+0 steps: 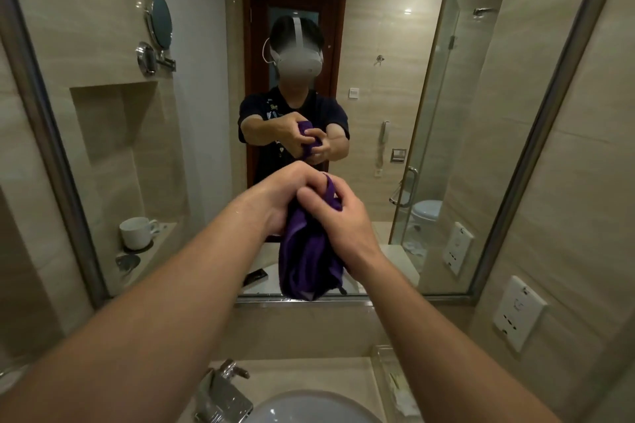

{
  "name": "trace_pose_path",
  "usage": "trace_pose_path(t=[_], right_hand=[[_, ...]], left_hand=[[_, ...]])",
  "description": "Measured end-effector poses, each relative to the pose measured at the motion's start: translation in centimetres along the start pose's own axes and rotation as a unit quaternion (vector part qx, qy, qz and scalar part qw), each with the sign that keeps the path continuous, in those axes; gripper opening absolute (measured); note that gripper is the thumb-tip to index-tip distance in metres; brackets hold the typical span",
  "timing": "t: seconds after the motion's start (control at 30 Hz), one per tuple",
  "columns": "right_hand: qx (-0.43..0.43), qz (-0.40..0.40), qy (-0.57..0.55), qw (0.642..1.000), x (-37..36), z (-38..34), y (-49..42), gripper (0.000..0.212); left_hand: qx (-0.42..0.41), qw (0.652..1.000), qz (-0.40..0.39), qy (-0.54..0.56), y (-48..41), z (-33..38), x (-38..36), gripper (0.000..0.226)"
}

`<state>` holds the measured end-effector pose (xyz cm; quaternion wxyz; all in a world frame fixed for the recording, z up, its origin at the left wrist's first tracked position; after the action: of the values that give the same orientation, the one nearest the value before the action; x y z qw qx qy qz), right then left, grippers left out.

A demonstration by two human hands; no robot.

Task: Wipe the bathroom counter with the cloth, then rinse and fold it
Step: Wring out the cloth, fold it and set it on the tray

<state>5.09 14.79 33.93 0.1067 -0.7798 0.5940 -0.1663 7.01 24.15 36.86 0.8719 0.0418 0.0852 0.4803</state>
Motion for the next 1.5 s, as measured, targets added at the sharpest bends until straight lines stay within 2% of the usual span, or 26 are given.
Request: trace_pose_path(t=[0.07,0.13,0.17,0.23,0.27,0.3,0.37,0.43,0.5,0.57,0.67,0.77,0.83,0.87,0.9,0.97,1.03,1.17,1.2,1.27,1.3,1.37,1.5], right_hand=[[-0.006,-0.041,0.063,0.997,0.6,1.2,0.4,0.043],[-0.041,-0.016,0.144,0.989,1.6,2.3,0.4,0.033],[-0.055,0.016,0.153,0.987,2.2,2.6,0.4,0.027],[-0.049,0.073,0.098,0.991,3.3,2.6,0.1,0.017],[-0.041,0.09,0.068,0.993,3.5,2.3,-0.1,0.016],[-0.032,0.099,0.044,0.994,3.7,1.9,-0.4,0.015],[-0.012,0.121,0.022,0.992,3.9,0.8,-1.0,0.013],[0.007,0.117,0.055,0.992,4.0,0.3,-1.6,0.009],[0.002,0.075,0.136,0.988,3.7,0.3,-1.5,0.029],[-0.002,0.043,0.157,0.987,3.6,0.7,-1.0,0.046],[0.024,0.038,0.182,0.982,3.4,0.5,-0.1,0.029],[0.046,0.086,0.198,0.975,2.8,1.4,1.0,0.021],[0.018,0.118,0.118,0.986,2.8,3.2,2.0,0.015],[-0.011,0.142,0.039,0.989,2.8,4.4,2.5,0.024],[-0.047,0.176,-0.04,0.983,2.7,5.6,3.3,0.026],[-0.128,0.25,-0.135,0.95,2.6,8.0,4.8,0.007],[-0.221,0.291,-0.199,0.909,1.9,10.5,6.5,0.026],[-0.33,0.239,-0.357,0.841,-0.4,15.2,8.5,0.053],[-0.358,0.214,-0.381,0.825,-0.9,15.9,9.0,0.053],[-0.393,0.194,-0.401,0.804,-1.5,16.5,10.1,0.033],[-0.396,0.181,-0.41,0.801,-1.6,16.7,10.4,0.026],[-0.406,0.176,-0.415,0.795,-1.9,17.0,11.1,0.031],[-0.388,0.179,-0.404,0.809,-2.7,17.3,11.2,0.036]], left_hand=[[0.056,0.991,-0.098,-0.07,1.1,-0.5,1.3,0.029],[0.085,0.981,-0.147,-0.092,1.5,-1.0,3.0,0.059],[0.081,0.986,-0.118,-0.083,1.4,-1.2,3.8,0.065],[0.062,0.996,0.016,-0.056,0.8,-2.8,5.3,0.062],[0.07,0.995,0.067,-0.001,0.3,-4.7,5.6,0.063],[0.083,0.991,0.075,0.073,-0.3,-7.2,4.9,0.066],[0.111,0.972,-0.011,0.205,-1.0,-12.0,1.5,0.081],[0.093,0.939,-0.101,0.316,-1.4,-14.0,-1.4,0.088],[0.029,0.91,-0.114,0.398,-2.2,-13.2,-1.9,0.078],[0.005,0.896,-0.095,0.433,-2.8,-12.1,-2.0,0.07],[0.008,0.886,-0.092,0.453,-2.8,-11.6,-2.9,0.074],[-0.003,0.898,-0.02,0.439,-2.3,-11.7,-4.2,0.042],[-0.046,0.898,0.051,0.435,-2.4,-12.0,-4.4,0.03],[-0.077,0.892,0.104,0.433,-2.5,-12.4,-4.2,0.031],[-0.104,0.893,0.175,0.402,-2.6,-13.2,-3.5,0.03],[-0.121,0.909,0.319,0.239,-1.9,-14.9,-2.3,0.014],[-0.148,0.912,0.378,0.056,-1.0,-16.0,-2.0,0.001],[-0.225,0.897,0.332,-0.186,0.2,-17.5,-2.1,0.006],[-0.236,0.889,0.312,-0.238,0.4,-17.7,-2.1,0.006],[-0.254,0.877,0.269,-0.308,0.7,-18.3,-2.1,0.008],[-0.261,0.873,0.252,-0.327,0.8,-18.5,-2.1,0.012],[-0.26,0.871,0.234,-0.344,1.1,-18.8,-2.0,0.019],[-0.224,0.891,0.241,-0.312,1.1,-20.0,-0.7,0.008]])
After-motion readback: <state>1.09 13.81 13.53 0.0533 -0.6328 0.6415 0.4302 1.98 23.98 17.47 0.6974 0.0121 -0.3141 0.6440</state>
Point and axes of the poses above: each hand's wrist, its own y-axis away from the middle knuckle, its own x-axis out of the back of the hand, z = x × y, the point moved 5 cm from there along -y, towards the middle knuckle, and after that the axes turned 12 degrees about -z, right-handed, at the moved point
